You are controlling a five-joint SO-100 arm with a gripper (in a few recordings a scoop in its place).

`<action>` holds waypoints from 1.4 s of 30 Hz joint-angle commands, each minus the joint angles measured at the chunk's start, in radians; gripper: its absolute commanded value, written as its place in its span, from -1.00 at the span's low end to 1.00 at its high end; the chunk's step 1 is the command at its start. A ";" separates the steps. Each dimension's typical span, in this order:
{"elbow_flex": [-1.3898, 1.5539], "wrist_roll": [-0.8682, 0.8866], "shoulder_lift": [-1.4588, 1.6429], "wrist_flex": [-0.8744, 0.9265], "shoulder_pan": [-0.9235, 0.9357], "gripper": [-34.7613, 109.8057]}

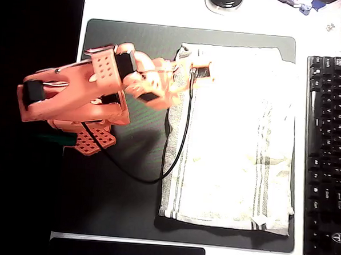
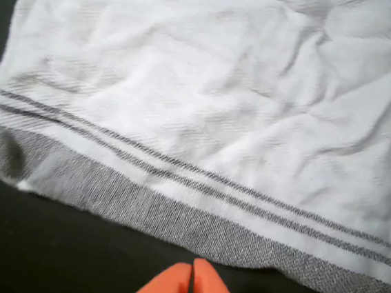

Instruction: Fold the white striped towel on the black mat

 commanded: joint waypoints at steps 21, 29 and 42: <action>-0.838 0.137 -0.652 0.103 -0.308 -0.52; -1.055 0.160 -0.828 0.127 -0.380 -0.52; -1.370 0.175 -1.172 0.170 -0.425 -0.52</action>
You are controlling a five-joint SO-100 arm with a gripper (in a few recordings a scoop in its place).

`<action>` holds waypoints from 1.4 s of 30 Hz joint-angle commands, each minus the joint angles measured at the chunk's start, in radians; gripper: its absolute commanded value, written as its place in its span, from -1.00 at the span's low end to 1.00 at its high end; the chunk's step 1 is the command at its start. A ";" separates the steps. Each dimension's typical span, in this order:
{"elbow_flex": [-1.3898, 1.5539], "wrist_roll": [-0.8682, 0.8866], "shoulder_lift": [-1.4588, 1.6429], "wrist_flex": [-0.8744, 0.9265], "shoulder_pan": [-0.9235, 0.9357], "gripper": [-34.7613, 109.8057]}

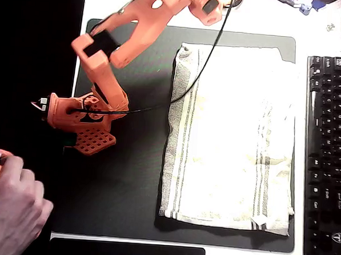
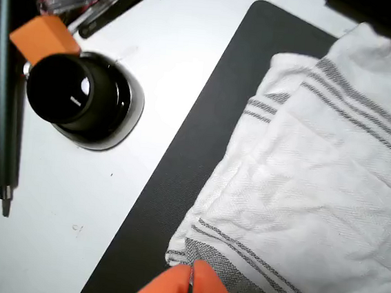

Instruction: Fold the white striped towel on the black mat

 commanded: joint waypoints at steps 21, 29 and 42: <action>-0.146 -0.523 -0.206 0.100 -0.021 -0.52; -0.114 -0.664 -0.198 0.123 -0.009 -0.52; -0.044 -1.092 -0.150 0.048 0.054 -0.52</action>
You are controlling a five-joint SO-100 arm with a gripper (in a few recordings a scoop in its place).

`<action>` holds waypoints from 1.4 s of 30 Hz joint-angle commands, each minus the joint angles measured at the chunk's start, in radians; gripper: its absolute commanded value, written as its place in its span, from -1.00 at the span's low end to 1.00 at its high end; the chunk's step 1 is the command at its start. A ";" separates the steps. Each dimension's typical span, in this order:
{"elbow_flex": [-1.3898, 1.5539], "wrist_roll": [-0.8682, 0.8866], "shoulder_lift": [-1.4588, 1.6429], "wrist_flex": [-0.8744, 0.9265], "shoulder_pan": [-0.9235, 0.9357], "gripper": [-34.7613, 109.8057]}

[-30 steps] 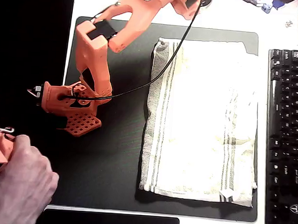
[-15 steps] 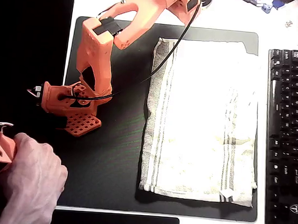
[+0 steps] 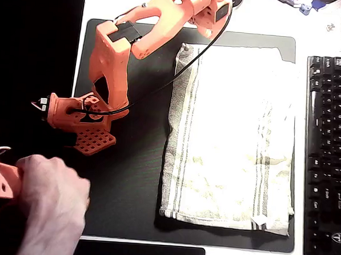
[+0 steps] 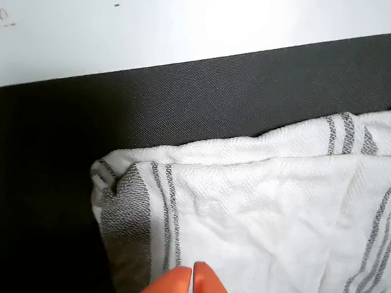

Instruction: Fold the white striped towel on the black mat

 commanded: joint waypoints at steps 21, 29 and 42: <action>0.083 -0.364 0.132 -0.190 0.034 -0.52; 0.078 -0.247 0.126 -0.202 0.012 -0.52; 0.130 0.074 0.144 -0.215 -0.002 -0.52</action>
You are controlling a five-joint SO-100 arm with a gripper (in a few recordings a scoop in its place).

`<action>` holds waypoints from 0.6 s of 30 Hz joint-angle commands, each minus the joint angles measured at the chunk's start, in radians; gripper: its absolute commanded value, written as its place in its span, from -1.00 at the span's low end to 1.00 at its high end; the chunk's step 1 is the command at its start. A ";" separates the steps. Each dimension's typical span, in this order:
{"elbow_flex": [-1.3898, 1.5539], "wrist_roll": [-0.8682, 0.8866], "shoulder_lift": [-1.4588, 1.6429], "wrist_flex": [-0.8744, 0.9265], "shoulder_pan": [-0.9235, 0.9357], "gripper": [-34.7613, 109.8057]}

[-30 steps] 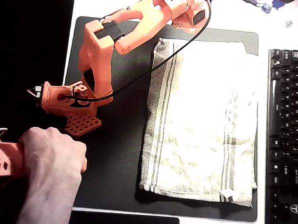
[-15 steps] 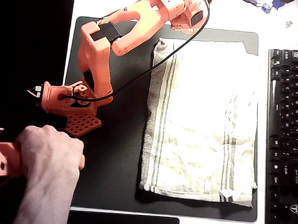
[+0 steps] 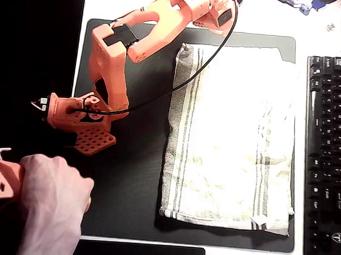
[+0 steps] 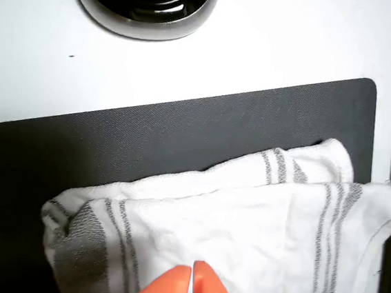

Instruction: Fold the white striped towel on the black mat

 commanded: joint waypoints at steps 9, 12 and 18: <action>0.067 0.333 0.114 -0.009 -0.017 -0.52; 0.072 0.434 0.115 -0.020 -0.021 -0.52; 0.072 0.655 0.117 -0.026 -0.035 -0.52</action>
